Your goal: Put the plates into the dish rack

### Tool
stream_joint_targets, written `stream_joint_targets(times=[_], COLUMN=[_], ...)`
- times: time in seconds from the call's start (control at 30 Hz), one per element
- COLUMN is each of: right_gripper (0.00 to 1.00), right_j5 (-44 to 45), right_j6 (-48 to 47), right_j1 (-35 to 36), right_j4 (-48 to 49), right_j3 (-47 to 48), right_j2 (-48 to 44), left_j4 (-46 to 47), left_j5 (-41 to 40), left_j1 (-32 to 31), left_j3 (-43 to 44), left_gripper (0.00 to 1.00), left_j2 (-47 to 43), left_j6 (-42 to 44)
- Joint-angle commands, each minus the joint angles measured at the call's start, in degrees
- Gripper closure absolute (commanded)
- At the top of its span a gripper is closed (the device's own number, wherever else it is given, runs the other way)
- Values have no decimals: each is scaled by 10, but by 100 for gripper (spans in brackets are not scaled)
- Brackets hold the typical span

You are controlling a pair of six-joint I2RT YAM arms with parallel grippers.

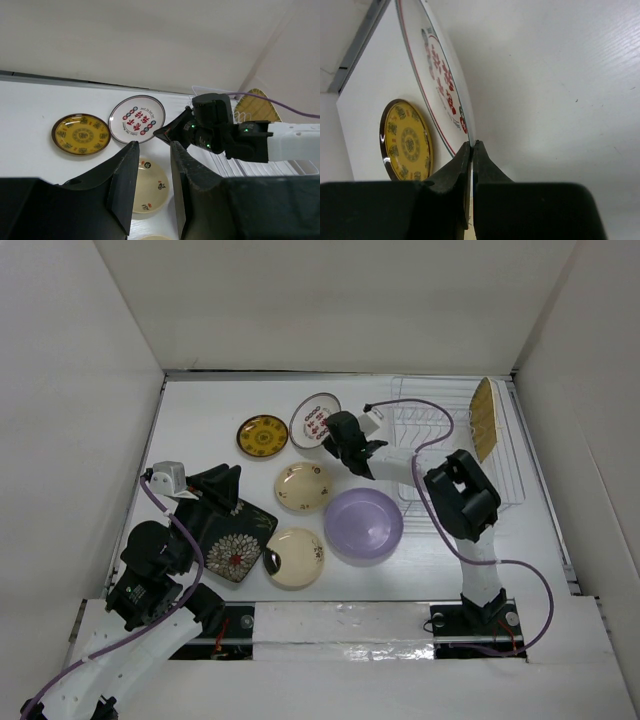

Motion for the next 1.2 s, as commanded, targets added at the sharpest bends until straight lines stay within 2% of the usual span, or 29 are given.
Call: stream_joint_targets(times=[0.0,0.27,0.4,0.47,0.5,0.63,0.7,0.93,1.0,1.17], right_gripper=[100,100,100,100,100,100,100,100,100,100], right_j5=[90,94,135,142,148,165,189,205,205,258], right_j6=[-76,-202,-269,-319,-335,-426,-473,-570,-575,-613], right_j1=[11,11,-22,-60,-75,-143,-171,-245,-251,-258], right_j4=[41,121,89,70,37,-65,-117,-184,-226,-229], right_j3=[0,-79,-145,-167,-173,-175,-160,-109,-86,-65], right_j2=[-79,-228,-335,-381,-418,-471,-480,-463,-433,-405], left_j4=[25,25,25,25,25,25,25,25,25,25], left_j5=[2,-1,-3,-4,-4,-3,-4,-2,-3,-1], left_j1=[0,0,0,0,0,0,0,0,0,0], left_j3=[-2,-4,-2,-2,-2,-2,-2,-2,-1,-2], left_gripper=[71,71,71,71,71,71,71,71,71,71], left_j2=[-2,0,-3,-7,-9,-17,-20,-19,-22,-19], left_j6=[-1,1,2,2,2,2,2,1,1,0])
